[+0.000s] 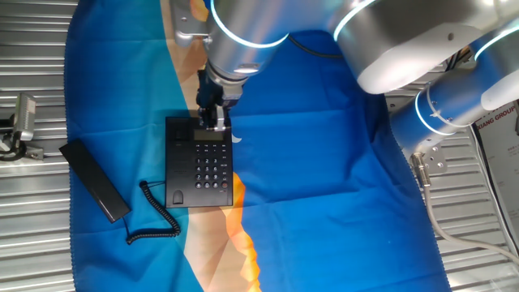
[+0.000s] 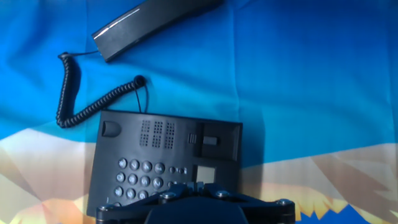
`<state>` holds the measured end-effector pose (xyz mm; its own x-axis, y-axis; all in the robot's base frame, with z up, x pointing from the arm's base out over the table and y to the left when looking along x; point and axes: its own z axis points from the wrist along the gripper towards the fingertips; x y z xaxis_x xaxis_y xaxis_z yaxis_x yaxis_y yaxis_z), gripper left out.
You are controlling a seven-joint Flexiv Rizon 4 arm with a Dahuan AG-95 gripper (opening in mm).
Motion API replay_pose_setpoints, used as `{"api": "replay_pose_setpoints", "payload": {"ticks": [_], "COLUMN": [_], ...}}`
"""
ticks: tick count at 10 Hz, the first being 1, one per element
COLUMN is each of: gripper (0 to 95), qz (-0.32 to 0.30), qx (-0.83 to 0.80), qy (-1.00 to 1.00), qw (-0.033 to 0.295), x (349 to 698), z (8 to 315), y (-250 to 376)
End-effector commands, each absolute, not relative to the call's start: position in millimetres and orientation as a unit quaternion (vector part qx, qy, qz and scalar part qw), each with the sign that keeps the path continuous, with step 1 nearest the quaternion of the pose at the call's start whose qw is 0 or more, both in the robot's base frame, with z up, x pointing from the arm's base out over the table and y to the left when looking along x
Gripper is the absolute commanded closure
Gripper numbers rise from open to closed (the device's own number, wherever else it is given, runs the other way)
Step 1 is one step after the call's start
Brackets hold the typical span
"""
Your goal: Place the handset of the telephone on the corresponding phone cradle
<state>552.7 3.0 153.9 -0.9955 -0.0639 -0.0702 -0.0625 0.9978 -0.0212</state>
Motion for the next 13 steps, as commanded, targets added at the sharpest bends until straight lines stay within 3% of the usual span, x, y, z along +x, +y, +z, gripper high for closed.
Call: {"api": "replay_pose_setpoints", "payload": {"ticks": [1,13], "gripper": [95.0,95.0], "qz": [-0.01,-0.015], "qx": [-0.03,-0.003], "qy": [0.999,0.999], "qw": [0.036,0.036], "x": [559.2,588.2], "z": [152.7,149.8], "y": [4.5,17.1]}}
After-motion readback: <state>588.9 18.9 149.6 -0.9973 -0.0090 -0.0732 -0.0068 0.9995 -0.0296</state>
